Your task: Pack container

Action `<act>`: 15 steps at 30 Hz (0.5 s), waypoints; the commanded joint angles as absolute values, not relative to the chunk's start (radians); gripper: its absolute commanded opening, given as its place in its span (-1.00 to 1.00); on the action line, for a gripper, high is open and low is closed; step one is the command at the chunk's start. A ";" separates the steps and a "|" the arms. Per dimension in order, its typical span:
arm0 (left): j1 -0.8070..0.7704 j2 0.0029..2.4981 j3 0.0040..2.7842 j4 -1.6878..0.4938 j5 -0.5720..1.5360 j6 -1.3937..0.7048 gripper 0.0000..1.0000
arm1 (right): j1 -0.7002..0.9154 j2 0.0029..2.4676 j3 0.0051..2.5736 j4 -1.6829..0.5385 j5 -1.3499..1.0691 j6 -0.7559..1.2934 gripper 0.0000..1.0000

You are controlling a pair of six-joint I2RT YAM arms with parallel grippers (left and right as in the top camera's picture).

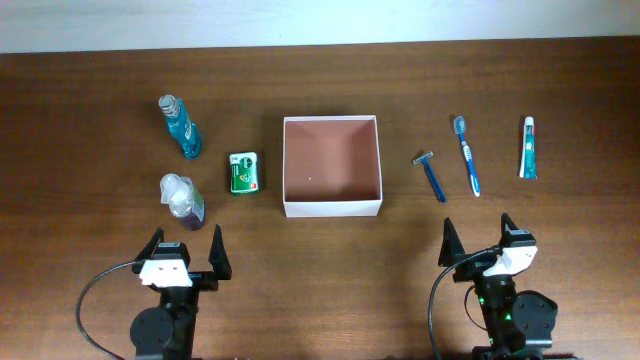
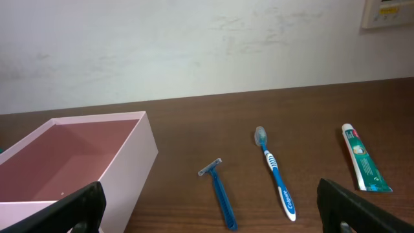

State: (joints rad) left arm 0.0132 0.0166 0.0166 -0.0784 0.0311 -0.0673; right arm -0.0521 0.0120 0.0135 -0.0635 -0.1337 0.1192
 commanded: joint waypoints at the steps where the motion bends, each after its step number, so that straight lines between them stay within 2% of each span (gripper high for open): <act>1: 0.018 0.005 0.009 -0.078 0.046 -0.048 0.99 | -0.060 0.004 0.006 -0.064 -0.147 0.112 0.97; 15: 0.018 0.005 0.009 -0.078 0.046 -0.048 0.99 | -0.060 0.004 0.006 -0.064 -0.147 0.112 0.97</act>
